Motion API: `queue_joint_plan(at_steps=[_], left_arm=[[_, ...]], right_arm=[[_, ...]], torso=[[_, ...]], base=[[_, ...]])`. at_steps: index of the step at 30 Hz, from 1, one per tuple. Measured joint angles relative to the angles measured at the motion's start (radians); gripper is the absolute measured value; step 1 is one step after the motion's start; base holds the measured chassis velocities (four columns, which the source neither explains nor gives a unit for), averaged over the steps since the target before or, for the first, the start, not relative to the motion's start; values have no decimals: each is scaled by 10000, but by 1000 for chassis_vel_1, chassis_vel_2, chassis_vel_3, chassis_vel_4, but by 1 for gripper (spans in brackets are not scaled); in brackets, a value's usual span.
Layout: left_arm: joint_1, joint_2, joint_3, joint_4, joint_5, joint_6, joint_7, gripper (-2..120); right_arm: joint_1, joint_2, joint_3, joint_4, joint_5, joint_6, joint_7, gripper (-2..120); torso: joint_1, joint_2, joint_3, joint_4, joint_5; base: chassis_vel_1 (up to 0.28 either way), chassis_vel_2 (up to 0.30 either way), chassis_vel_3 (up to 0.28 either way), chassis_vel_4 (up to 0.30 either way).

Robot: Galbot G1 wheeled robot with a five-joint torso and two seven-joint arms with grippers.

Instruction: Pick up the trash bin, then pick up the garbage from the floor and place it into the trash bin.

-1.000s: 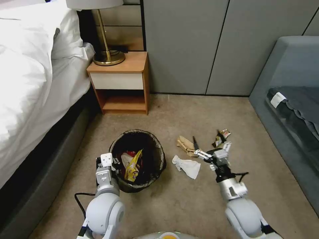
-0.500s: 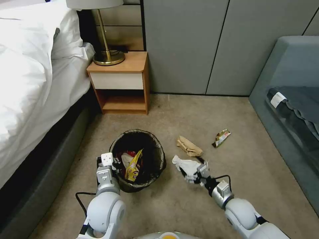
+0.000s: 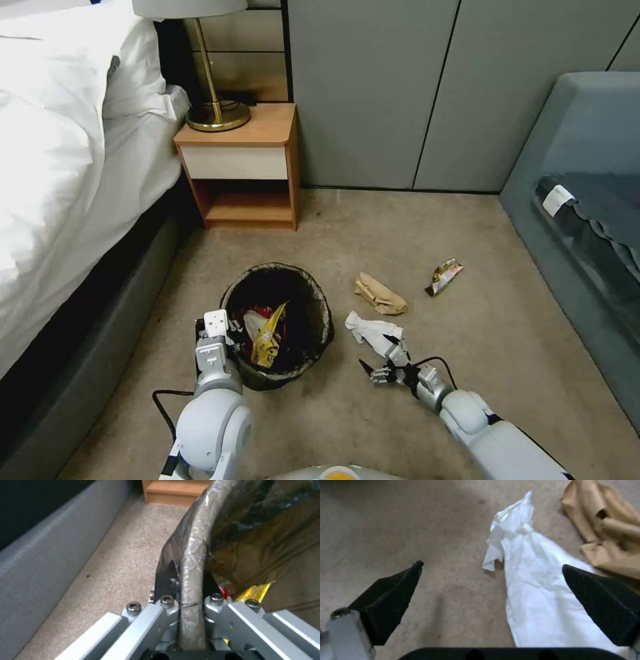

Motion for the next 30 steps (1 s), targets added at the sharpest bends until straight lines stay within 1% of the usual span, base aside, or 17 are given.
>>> queue_joint_plan(at_steps=[1,3,6,7,9,11,13,16,17,19,21,22,24,25,27,29,30], left_arm=[[0,0,0,0,0,0,0,1],[22,-15,-1,-2,26,-19,0,1],[22,-26,-2,-1,32,-24,0,1],[22,-38,2,-2,40,-26,0,1],[23,-41,2,-2,43,-27,0,1],[24,-41,6,-2,44,-27,0,1],[25,-35,4,-2,44,-28,0,1],[26,-15,-16,-2,44,-36,0,1],[26,-15,-16,-2,44,-36,0,1],[14,-15,-19,8,40,-40,0,1],[9,-17,-18,11,40,-40,0,1],[1,-23,-8,20,39,-40,0,1],[-4,-27,4,42,39,-42,-1,1],[-4,-27,4,42,39,-42,-1,1],[-4,-23,14,47,39,-42,0,1],[-2,-19,15,47,39,-42,0,1],[1,-9,20,47,40,-42,0,1]], right_arm=[[0,0,0,0,0,0,0,100],[429,426,4,-810,-4,212,-108,100],[603,599,58,-1238,-28,269,-128,100],[758,775,133,-1671,-99,354,-141,100],[848,853,190,-1907,-147,424,-145,100],[1131,1070,356,-2616,-302,629,-150,100],[1198,1105,393,-2796,-317,673,-151,99],[1337,1144,472,-3195,-333,819,-163,90],[1337,1144,472,-3195,-333,819,-163,90],[1417,1147,524,-3457,-335,976,-171,82],[1425,1148,534,-3487,-343,996,-174,81],[1430,1136,563,-3522,-314,1030,-174,76],[1434,1102,590,-3529,-299,1067,-175,71],[1434,1102,590,-3529,-299,1067,-175,71],[1424,1094,615,-3539,-270,1150,-176,61],[1421,1094,621,-3541,-263,1166,-174,61],[1417,1093,650,-3545,-226,1224,-153,55]], torso=[[0,0,0,0,0],[-1,0,0,-1,-1],[-1,0,0,-2,-1],[0,0,0,-3,2],[0,0,0,-3,3],[-1,0,0,-1,2],[-1,0,0,-2,3],[-2,1,-1,-1,6],[-2,1,-1,-1,6],[-2,1,-2,3,7],[-2,1,-1,3,7],[-2,1,-2,2,10],[-1,1,-1,1,2],[-1,1,-1,1,2],[-1,0,-1,0,4],[-2,1,-1,0,5],[-2,0,-2,0,-1]], base=[[0,0,0,0],[0,0,0,0],[0,0,0,0],[0,0,0,0],[0,0,0,0],[0,0,0,0],[0,0,0,0],[0,0,0,0],[0,0,0,0],[0,0,0,0],[0,0,0,0],[0,0,0,0],[0,0,0,0],[0,0,0,0],[0,0,0,0],[0,0,0,0],[0,0,0,0]])
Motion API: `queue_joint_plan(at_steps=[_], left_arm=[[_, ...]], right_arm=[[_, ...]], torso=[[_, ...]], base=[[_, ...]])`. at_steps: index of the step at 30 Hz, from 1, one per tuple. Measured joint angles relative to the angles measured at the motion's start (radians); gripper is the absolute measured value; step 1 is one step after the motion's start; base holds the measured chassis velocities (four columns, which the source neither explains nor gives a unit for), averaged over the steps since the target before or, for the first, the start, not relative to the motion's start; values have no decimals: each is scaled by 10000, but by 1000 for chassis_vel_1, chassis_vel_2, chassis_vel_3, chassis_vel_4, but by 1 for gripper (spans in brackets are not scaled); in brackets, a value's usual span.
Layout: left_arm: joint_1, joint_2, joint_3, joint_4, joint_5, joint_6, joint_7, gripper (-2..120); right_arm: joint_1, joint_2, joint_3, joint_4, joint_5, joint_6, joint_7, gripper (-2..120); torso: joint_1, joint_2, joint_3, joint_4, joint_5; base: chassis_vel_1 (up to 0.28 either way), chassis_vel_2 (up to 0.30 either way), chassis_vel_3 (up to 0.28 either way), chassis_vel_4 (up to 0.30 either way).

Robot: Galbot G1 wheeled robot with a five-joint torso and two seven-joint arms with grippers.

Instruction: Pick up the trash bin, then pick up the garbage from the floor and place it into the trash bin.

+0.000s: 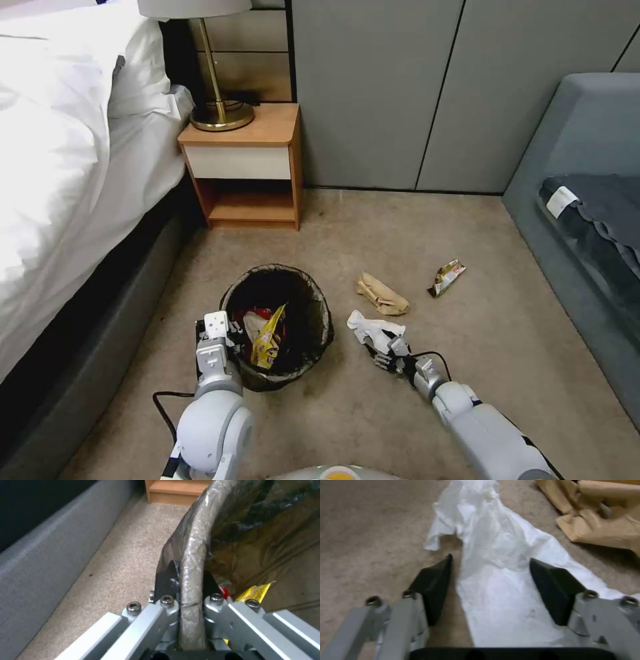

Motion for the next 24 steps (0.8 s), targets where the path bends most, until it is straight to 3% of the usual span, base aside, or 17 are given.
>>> queue_joint_plan(at_steps=[3,6,11,14,24], left_arm=[[7,8,5,0,2,0,-1,1],[13,6,16,0,9,1,-7,1],[8,7,23,0,10,1,-7,1],[-11,8,38,8,10,2,-8,1],[-23,21,30,13,-3,6,-11,1]], right_arm=[[-18,2,1,1,26,64,8,50],[-27,-14,15,1,71,129,85,34],[-62,-50,15,14,105,182,88,22],[-89,-79,30,37,138,219,96,5],[-94,-52,45,190,256,244,222,0]], torso=[[1,0,1,-1,3],[1,0,1,-2,-2],[1,0,1,-3,0],[1,0,1,-5,0],[1,0,1,-5,1]], base=[[0,0,0,0],[0,0,0,0],[0,0,0,0],[0,0,0,0],[0,0,0,0]])
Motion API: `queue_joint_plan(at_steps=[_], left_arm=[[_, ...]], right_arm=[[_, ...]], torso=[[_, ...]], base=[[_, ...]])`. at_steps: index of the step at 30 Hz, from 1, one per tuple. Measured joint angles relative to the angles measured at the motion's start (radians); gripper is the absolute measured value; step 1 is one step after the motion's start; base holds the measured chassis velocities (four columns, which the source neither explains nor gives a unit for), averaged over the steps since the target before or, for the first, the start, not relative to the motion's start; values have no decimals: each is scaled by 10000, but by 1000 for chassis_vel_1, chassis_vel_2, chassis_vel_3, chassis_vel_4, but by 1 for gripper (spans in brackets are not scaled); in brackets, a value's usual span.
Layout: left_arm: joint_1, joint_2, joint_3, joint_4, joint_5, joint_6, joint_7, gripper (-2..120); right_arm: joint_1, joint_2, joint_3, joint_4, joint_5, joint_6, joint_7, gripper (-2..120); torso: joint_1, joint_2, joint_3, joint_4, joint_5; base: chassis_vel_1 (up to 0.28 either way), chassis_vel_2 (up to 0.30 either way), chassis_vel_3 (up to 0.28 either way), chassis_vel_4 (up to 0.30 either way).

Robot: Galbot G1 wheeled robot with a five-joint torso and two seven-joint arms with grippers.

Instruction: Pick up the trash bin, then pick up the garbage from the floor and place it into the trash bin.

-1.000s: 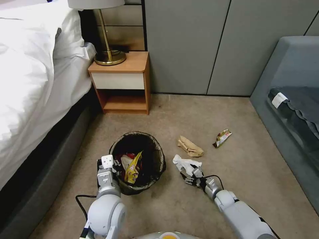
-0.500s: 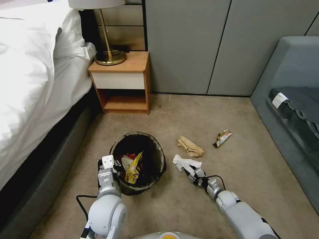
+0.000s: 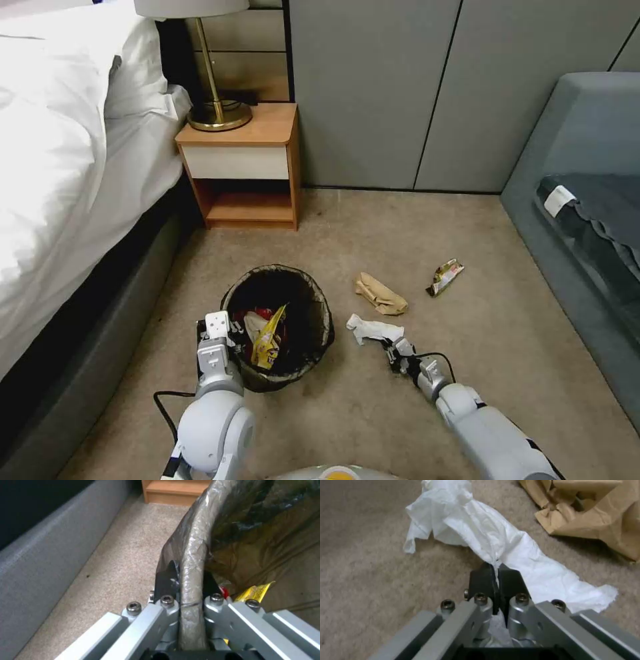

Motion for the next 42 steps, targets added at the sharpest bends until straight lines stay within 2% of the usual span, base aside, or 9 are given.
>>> queue_joint_plan(at_steps=[10,15,17,18,21,28,32,34,42], left_arm=[[-27,-5,-25,52,-24,0,0,1],[-49,46,-69,63,-70,0,0,1],[-46,54,-57,78,-75,0,0,1],[-46,54,-57,78,-75,0,0,1],[-44,38,21,152,-60,0,3,1],[-80,17,124,249,-53,0,13,1],[-79,26,142,249,-53,0,11,1],[-71,28,181,247,-47,3,12,1],[-74,-27,203,231,-12,3,15,1]], right_arm=[[-497,46,226,1375,1091,248,773,0],[-1353,-142,704,3795,2404,254,1595,0],[-1882,-264,1251,5613,2893,289,1792,0],[-1882,-264,1251,5613,2893,289,1792,0],[-2801,-599,1756,8512,3203,372,1352,0],[-3743,-1128,1078,11911,2834,403,472,0],[-3847,-1213,675,12254,2539,359,419,0],[-3801,-1608,-1332,12156,1556,274,465,0],[-3373,-1187,-2507,10862,1072,305,641,0]], torso=[[0,0,0,4,0],[0,0,0,3,0],[0,0,0,4,2],[0,0,0,4,2],[0,0,0,1,1],[0,0,-1,5,-3],[0,0,0,5,1],[0,0,-1,5,-1],[0,1,0,4,0]], base=[[0,0,0,0],[0,0,0,0],[0,0,0,0],[0,0,0,0],[0,0,0,0],[0,0,0,0],[0,0,0,0],[0,0,0,0],[0,0,0,0]])
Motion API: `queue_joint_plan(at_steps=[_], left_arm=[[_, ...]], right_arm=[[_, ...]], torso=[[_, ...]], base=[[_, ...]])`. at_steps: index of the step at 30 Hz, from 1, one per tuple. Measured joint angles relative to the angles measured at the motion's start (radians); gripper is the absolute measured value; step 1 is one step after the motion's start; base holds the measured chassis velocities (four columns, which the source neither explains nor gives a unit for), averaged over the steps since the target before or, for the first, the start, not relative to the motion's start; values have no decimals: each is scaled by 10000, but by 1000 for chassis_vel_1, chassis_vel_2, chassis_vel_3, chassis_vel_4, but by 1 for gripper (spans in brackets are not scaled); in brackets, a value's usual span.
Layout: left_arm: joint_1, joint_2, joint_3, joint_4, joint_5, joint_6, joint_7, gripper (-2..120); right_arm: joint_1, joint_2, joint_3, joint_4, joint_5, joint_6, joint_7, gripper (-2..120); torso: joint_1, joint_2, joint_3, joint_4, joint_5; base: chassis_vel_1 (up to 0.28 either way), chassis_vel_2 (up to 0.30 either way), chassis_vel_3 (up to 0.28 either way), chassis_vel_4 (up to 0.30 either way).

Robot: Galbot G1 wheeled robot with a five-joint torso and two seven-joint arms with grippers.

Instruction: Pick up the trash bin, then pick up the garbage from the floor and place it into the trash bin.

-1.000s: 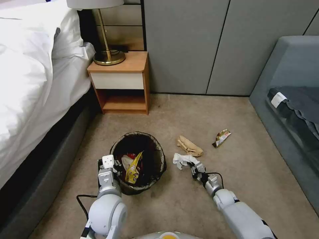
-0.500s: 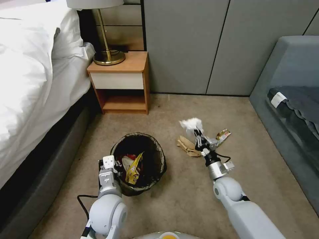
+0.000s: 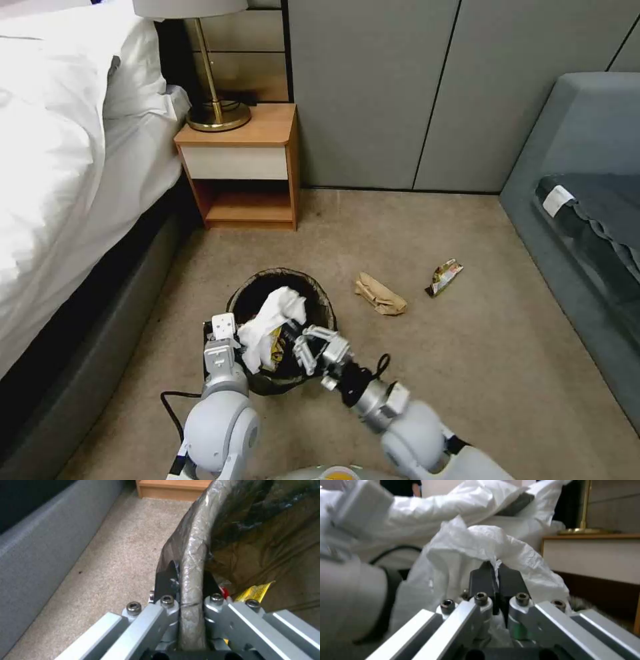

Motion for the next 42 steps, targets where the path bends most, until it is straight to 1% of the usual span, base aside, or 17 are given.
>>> queue_joint_plan(at_steps=[9,12,16,22,23,24,26,28,29,31,32,35,36,39,40,41,42], left_arm=[[-36,-4,54,-5,1,11,0,1],[-12,-4,69,-15,0,16,1,1],[31,0,93,-21,31,12,2,1],[38,14,80,-66,35,6,12,1],[36,27,68,-68,31,6,12,1],[36,27,68,-68,31,6,12,1],[34,44,59,-71,22,5,12,1],[30,46,58,-71,18,5,13,1],[26,46,58,-76,11,5,13,1],[22,47,59,-81,6,5,15,1],[22,47,59,-81,6,5,15,1],[51,47,64,-103,5,3,17,1],[51,47,64,-103,5,3,17,1],[69,76,57,-131,5,1,21,1],[69,76,57,-131,5,1,21,1],[70,90,55,-143,5,1,21,1],[72,124,50,-180,-3,7,21,1]], right_arm=[[288,63,-206,-945,29,18,120,0],[587,317,-52,-1566,114,24,306,0],[852,433,45,-1967,291,-82,422,0],[966,342,186,-2134,305,-403,534,0],[954,302,226,-2077,304,-441,553,6],[954,302,226,-2077,304,-441,553,6],[938,261,268,-1978,306,-488,577,15],[936,244,278,-1953,308,-504,590,18],[939,213,285,-1914,314,-529,599,25],[961,136,283,-1860,342,-595,617,34],[961,136,283,-1860,342,-595,617,34],[1014,6,209,-1818,344,-662,637,48],[1014,6,209,-1818,344,-662,637,48],[1038,-267,71,-1683,353,-758,645,64],[1038,-267,71,-1683,353,-758,645,64],[1040,-396,26,-1623,382,-814,645,68],[1052,-747,-89,-1440,595,-1036,649,74]], torso=[[0,0,0,-3,0],[0,0,0,-2,1],[1,-1,0,0,1],[0,0,0,-2,1],[0,-1,0,-2,1],[0,-1,0,-2,1],[0,0,0,-1,1],[0,0,0,-1,1],[0,-1,0,-1,1],[1,0,0,-2,1],[1,0,0,-2,1],[0,0,0,-1,1],[0,0,0,-1,1],[0,0,0,0,3],[0,0,0,0,3],[1,0,0,0,3],[0,-1,0,-1,2]], base=[[0,0,0,0],[0,0,0,0],[0,0,0,0],[0,0,0,0],[0,0,0,0],[0,0,0,0],[0,0,0,0],[0,0,0,0],[0,0,0,0],[0,0,0,0],[0,0,0,0],[0,0,0,0],[0,0,0,0],[0,0,0,0],[0,0,0,0],[0,0,0,0],[0,0,0,0]])
